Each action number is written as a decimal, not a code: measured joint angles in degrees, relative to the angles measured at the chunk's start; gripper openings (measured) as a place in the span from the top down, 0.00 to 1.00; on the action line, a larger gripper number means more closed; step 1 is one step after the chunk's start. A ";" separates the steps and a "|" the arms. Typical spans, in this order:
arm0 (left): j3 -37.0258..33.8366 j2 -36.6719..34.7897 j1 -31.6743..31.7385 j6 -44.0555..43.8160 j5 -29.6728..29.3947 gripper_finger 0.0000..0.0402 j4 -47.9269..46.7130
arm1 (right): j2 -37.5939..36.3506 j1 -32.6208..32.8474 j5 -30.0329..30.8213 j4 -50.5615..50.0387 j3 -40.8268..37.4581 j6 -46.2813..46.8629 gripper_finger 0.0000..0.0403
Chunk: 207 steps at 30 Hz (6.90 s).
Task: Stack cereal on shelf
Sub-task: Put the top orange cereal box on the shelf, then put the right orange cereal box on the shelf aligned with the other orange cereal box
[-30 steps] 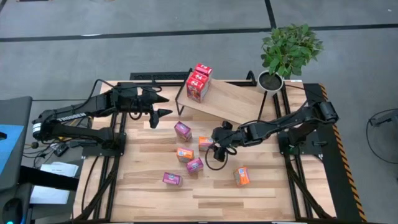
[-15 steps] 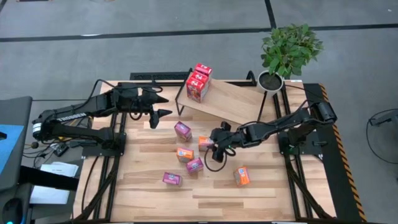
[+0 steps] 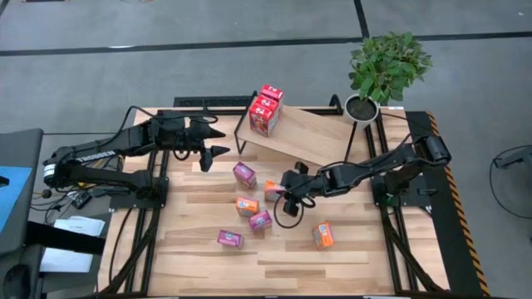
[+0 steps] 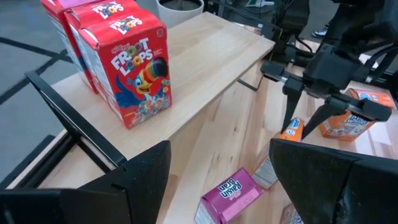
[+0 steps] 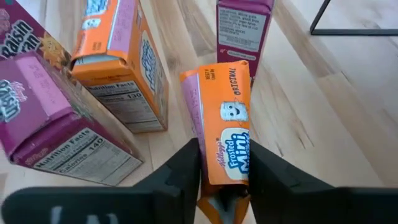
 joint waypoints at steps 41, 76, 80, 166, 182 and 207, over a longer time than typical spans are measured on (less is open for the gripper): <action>0.00 0.00 0.02 -2.14 -1.98 0.34 0.19 | -23.83 -41.48 -16.07 -19.86 11.37 -25.81 0.71; 0.00 0.00 0.02 -1.57 -4.98 0.34 0.23 | -15.80 -47.84 -25.79 -13.70 11.39 -30.07 0.63; 0.00 0.00 0.02 -1.65 -5.00 0.34 0.24 | -15.80 -47.84 -25.79 -13.66 11.39 -29.75 0.56; -0.01 0.01 0.00 -2.44 -4.90 0.34 -0.76 | -20.01 17.55 -12.84 -66.23 21.53 50.61 0.42; -0.04 0.02 0.00 -3.41 -4.32 0.34 -6.74 | 0.61 23.95 -13.06 -56.10 21.52 65.01 0.31; -0.03 0.02 0.00 -2.97 -2.98 0.34 -8.57 | 5.70 22.09 -15.23 -56.33 21.55 68.39 0.43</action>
